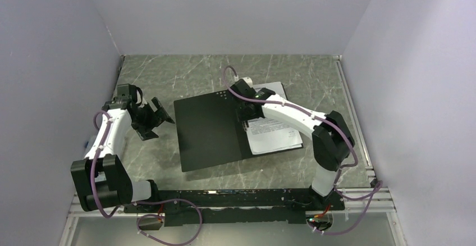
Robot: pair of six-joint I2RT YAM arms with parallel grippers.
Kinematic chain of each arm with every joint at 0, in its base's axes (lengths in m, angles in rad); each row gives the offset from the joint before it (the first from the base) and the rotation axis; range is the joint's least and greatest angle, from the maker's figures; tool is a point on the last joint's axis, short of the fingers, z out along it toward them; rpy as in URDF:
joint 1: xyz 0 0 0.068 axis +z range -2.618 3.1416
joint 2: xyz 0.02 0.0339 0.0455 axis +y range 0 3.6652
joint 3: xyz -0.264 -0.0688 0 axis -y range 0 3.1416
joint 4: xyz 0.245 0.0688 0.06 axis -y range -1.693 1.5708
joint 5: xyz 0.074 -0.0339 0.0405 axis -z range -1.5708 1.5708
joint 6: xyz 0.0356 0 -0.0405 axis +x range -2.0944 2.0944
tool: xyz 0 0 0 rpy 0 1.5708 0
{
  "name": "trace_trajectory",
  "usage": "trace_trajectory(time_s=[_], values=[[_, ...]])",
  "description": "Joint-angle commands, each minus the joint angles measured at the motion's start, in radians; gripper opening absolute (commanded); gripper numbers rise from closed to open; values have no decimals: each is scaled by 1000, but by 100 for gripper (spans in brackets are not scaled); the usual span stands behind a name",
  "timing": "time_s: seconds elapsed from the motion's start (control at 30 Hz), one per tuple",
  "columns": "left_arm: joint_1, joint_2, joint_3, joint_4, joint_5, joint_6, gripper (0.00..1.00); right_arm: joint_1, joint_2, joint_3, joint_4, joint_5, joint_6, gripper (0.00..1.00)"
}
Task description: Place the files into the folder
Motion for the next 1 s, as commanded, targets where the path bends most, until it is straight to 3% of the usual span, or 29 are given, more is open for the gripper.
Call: trace_trajectory(time_s=[0.0,0.3,0.57,0.73,0.97], values=[[-8,7,-39,102,140,-8,93,-32,-101,-30,57,-37,-32,0],[-44,20,-118,310,441,-65,93,-93,-194,-72,58,-112,-48,0],[-61,12,-177,421,599,-116,91,-100,-216,-59,54,-141,-46,0],[-61,-18,-201,479,698,-145,74,-100,-221,-66,55,-145,-40,0],[-61,-47,-200,401,717,-94,39,-100,-221,-94,68,-147,-24,0]])
